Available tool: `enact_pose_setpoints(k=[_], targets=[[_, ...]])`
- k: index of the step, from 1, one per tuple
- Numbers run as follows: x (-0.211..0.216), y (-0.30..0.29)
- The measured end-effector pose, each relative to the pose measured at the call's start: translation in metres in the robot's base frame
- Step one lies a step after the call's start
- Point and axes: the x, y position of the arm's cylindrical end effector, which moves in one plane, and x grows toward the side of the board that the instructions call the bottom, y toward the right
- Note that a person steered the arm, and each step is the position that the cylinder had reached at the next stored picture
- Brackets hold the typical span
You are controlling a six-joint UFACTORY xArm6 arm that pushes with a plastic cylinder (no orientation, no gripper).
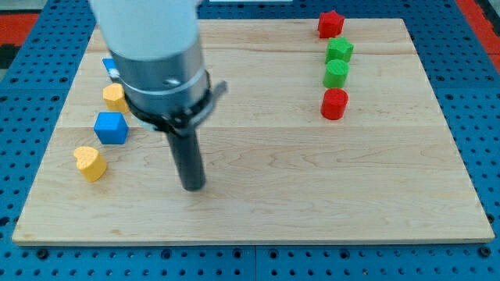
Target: Move the red star slightly left and down
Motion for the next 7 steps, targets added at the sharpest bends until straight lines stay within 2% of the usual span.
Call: enact_pose_setpoints(k=[1, 2, 3, 5, 6, 7], targets=[[-0.006, 0.07], [-0.045, 0.159], [-0.109, 0.237], [-0.256, 0.279], [-0.316, 0.261], [-0.357, 0.241]])
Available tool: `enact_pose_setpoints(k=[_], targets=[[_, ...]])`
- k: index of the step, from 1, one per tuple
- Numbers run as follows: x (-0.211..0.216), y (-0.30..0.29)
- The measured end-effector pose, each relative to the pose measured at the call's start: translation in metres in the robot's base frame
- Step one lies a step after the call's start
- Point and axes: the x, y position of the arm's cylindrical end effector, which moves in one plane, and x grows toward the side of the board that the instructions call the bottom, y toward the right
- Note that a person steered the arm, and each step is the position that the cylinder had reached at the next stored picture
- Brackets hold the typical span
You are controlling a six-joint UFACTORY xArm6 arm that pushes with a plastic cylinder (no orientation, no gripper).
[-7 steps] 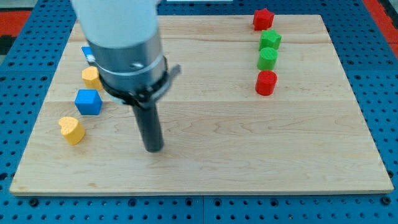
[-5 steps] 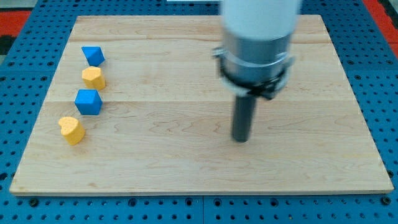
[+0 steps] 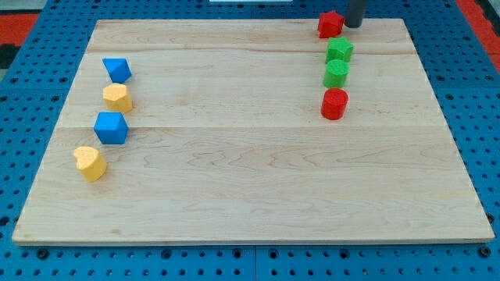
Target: Move the red star slightly left and down
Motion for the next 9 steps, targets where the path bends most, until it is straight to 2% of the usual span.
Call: enact_pose_setpoints(k=[2, 3, 4, 5, 6, 7, 9], targets=[[0.012, -0.059], [0.035, -0.059], [0.04, -0.05], [0.013, -0.019], [-0.001, -0.036], [0.006, -0.073], [0.058, -0.086]])
